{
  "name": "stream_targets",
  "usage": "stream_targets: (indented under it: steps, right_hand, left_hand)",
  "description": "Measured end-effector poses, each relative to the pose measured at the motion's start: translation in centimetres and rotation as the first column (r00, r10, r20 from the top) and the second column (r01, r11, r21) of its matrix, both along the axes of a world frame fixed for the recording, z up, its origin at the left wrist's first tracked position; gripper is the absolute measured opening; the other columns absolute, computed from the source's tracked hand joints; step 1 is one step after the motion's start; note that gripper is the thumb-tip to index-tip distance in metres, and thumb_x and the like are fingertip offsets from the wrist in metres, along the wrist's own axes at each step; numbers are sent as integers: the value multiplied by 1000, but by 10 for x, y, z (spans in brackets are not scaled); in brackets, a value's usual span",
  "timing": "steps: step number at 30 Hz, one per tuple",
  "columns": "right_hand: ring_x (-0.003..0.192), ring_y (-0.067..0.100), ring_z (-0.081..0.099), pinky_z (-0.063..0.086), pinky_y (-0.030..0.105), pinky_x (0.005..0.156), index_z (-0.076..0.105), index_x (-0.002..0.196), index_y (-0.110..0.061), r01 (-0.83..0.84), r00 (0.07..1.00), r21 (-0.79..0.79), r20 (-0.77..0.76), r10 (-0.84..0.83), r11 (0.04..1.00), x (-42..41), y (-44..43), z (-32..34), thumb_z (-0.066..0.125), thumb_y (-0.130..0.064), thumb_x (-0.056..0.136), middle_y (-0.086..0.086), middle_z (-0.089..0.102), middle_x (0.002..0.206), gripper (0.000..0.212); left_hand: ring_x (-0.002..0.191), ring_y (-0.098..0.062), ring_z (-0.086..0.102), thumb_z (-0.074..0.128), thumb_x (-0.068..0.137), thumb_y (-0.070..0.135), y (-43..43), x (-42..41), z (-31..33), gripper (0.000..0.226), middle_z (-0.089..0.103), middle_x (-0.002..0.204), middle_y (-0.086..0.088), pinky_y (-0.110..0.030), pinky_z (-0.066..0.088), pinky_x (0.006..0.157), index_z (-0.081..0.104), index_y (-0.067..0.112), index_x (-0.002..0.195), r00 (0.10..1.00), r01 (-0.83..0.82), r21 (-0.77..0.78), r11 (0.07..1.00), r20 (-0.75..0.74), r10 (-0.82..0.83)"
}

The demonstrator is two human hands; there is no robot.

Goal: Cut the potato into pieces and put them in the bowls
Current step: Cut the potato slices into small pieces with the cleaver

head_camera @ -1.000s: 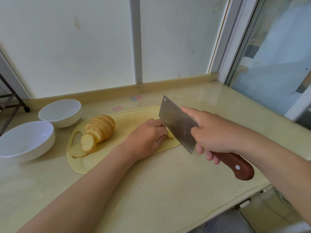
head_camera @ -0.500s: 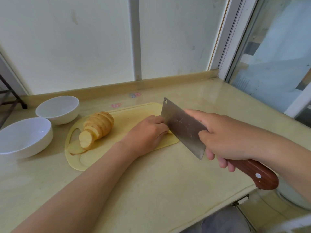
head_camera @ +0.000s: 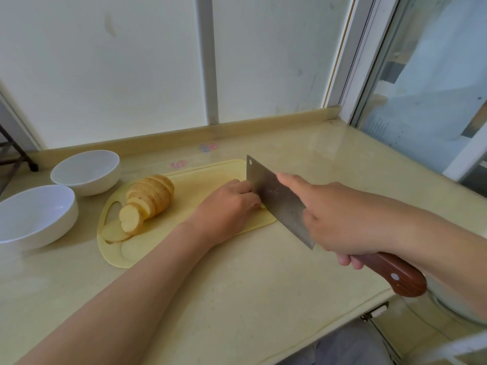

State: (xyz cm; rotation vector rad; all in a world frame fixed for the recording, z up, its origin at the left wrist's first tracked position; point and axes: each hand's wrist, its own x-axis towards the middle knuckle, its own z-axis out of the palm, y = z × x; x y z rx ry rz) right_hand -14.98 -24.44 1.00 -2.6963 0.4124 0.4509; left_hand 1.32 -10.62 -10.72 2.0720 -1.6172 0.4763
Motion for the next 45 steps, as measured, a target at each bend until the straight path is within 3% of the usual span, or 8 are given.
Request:
stream_targets:
  steps: [4,11,19,24,30,34,40,45]
  right_hand:
    - [39,18,60,59,34,48,-6,159,-54,-7,1000,0,6,7,1000,7,4,-10,31,-8,103,11,56,79,82]
    - [57,33,71,64,44,56,1,157,-57,41,999,90,26,-43,995,13,-3,-11,32,-10,102,21,67,90,79]
    - [51,27,68,63,42,56,0,158,-56,32,999,99,-7,-31,995,-3,-1,-4,32,-8,103,17,65,86,80]
    - [44,17,61,56,32,49,11,160,-56,88,989,238,95,-113,967,-2,-11,-6,32,-10,101,16,71,83,78]
    - [43,21,58,52,31,46,16,160,-54,147,957,397,173,-232,906,0,-28,1,33,-4,100,18,71,77,80]
    - [44,24,57,51,32,45,21,161,-52,197,929,470,191,-317,861,4,-38,-8,33,-3,100,21,70,74,79]
    - [44,24,57,51,31,45,20,162,-48,232,918,515,164,-361,825,7,-44,-28,33,-2,100,20,69,72,79]
    - [45,23,57,50,31,45,21,161,-50,239,912,558,152,-380,795,4,-41,-37,34,-3,100,19,69,71,78]
  left_hand:
    - [73,-33,59,55,90,11,0,1,-1,20,65,87,-10,-39,52,63,75,9,94,999,-31,5,1000,-23,31]
    - [74,-32,59,52,91,14,0,0,-1,23,66,89,-9,-39,53,63,74,9,91,1000,-27,28,999,-12,28]
    - [73,-30,59,49,90,14,1,2,-3,26,66,87,-8,-37,52,64,74,9,88,999,-35,10,999,-13,35]
    - [75,-27,59,57,86,10,6,1,-5,17,65,87,-6,-36,52,66,73,9,84,996,-70,-24,997,-57,69]
    - [75,-27,58,67,81,1,6,3,-6,5,62,85,-6,-38,51,65,69,5,80,974,-208,-150,966,-120,191]
    - [86,-29,59,66,80,5,8,1,-3,10,62,94,-8,-38,51,74,67,6,90,937,-327,-156,932,-182,298]
    - [121,-25,50,55,89,25,5,1,2,48,52,135,-6,-35,42,101,52,12,135,826,-480,99,871,-284,487]
    - [122,-25,51,52,91,28,5,-2,3,48,56,134,-6,-31,40,98,53,14,138,823,-459,149,876,-300,483]
